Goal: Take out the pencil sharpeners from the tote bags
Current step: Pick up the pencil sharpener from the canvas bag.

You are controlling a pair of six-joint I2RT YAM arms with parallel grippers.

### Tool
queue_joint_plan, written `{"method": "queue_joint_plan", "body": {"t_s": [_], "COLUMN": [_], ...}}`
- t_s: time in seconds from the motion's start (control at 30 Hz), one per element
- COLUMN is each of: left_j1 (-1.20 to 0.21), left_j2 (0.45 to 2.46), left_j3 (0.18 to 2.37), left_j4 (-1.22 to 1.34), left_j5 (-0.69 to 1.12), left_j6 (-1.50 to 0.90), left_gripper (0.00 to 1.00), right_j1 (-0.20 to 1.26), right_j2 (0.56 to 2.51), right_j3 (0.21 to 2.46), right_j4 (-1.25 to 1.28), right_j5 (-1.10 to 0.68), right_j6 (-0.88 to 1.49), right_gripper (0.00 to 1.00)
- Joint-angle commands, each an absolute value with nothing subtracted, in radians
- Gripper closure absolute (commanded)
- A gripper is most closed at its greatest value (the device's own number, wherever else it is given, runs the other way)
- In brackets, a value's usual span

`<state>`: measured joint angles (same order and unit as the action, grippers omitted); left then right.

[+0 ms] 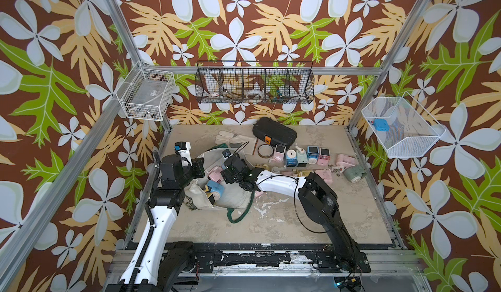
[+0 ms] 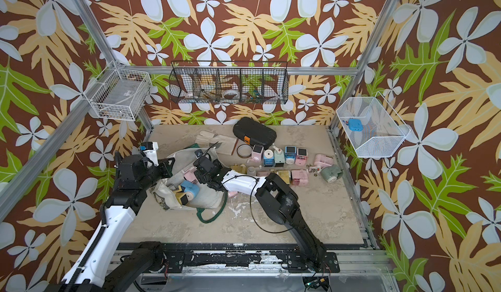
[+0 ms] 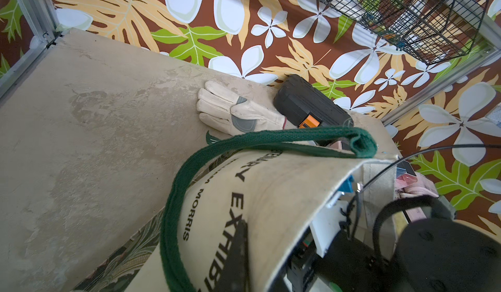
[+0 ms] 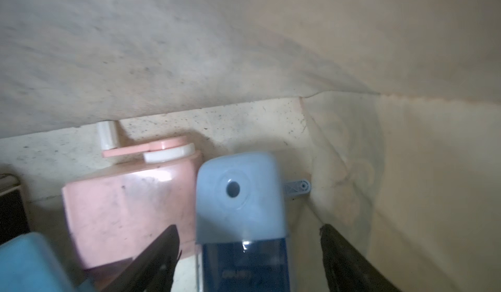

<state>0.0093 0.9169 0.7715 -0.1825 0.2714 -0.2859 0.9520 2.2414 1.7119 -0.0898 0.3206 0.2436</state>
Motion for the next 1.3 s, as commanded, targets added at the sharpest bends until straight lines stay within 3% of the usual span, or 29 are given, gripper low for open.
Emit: {"method": "queue_joint_plan", "body": {"t_s": [0.0, 0.23, 0.5, 0.63, 0.93, 1.27], "left_j1": [0.009, 0.010, 0.010, 0.011, 0.011, 0.011], "left_j2": [0.913, 0.913, 0.914, 0.916, 0.916, 0.920], "left_j3": [0.784, 0.784, 0.785, 0.785, 0.786, 0.785], "left_j4": [-0.120, -0.120, -0.119, -0.119, -0.120, -0.123], "left_j5": [0.295, 0.295, 0.296, 0.298, 0.298, 0.293], "left_j6": [-0.293, -0.293, -0.294, -0.295, -0.296, -0.293], "left_gripper": [1.00, 1.00, 1.00, 1.00, 1.00, 1.00], "right_j1": [0.941, 0.940, 0.940, 0.940, 0.969, 0.974], "right_j2": [2.276, 2.303, 2.385, 2.411, 2.213, 1.926], "right_j3": [1.749, 1.760, 1.875, 1.919, 1.742, 1.513], "right_j4": [-0.186, -0.214, -0.199, -0.218, -0.091, -0.054], "right_j5": [0.353, 0.427, 0.334, 0.330, 0.299, 0.175], "right_j6": [0.275, 0.286, 0.195, 0.180, 0.121, 0.199], "right_gripper": [0.23, 0.33, 0.22, 0.34, 0.56, 0.60]}}
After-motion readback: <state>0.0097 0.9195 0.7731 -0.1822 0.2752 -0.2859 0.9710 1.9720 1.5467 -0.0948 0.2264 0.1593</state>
